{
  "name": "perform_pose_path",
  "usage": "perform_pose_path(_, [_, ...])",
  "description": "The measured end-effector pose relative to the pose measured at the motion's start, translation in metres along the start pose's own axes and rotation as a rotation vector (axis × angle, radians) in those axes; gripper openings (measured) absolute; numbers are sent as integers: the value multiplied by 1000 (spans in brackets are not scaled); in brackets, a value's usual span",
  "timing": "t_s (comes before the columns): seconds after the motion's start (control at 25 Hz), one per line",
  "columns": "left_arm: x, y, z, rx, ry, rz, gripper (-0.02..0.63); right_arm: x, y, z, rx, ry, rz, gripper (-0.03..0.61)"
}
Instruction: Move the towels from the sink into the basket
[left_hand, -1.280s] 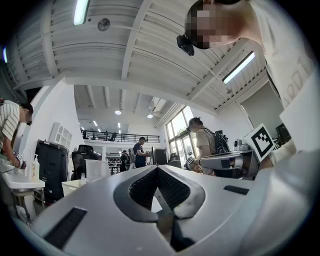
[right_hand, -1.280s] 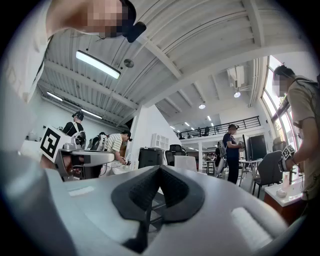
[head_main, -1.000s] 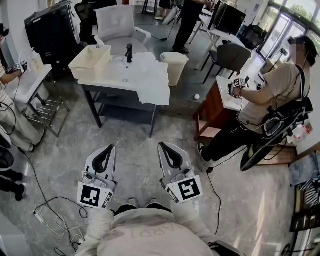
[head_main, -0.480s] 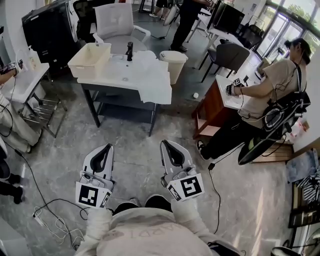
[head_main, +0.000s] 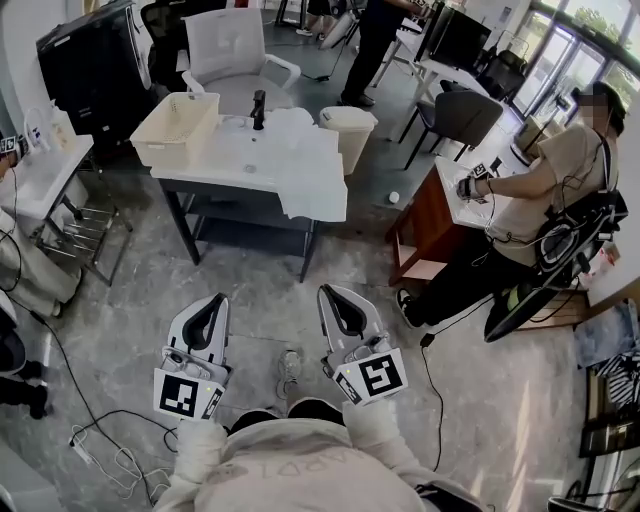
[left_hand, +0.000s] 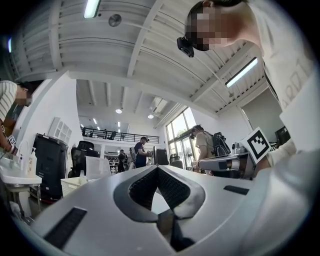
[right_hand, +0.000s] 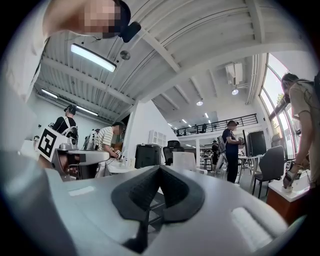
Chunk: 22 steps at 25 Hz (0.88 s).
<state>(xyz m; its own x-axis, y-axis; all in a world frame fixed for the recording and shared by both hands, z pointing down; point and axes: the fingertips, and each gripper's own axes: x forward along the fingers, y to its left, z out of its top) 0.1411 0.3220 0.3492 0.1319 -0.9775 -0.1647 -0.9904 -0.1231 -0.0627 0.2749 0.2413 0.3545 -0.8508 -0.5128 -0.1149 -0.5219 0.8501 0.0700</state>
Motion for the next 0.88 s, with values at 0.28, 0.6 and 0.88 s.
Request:
perform_pose_path(0.28, [67, 33, -5, 28, -10, 30, 5, 66, -54, -2, 11, -37, 31, 11])
perform_pose_path(0.6, [157, 59, -7, 52, -32, 43, 5, 131, -123, 0, 8, -67, 60, 11])
perform_pose_path(0.88, [224, 70, -18, 64, -46, 38, 5, 171, -183, -13, 23, -63, 55, 11])
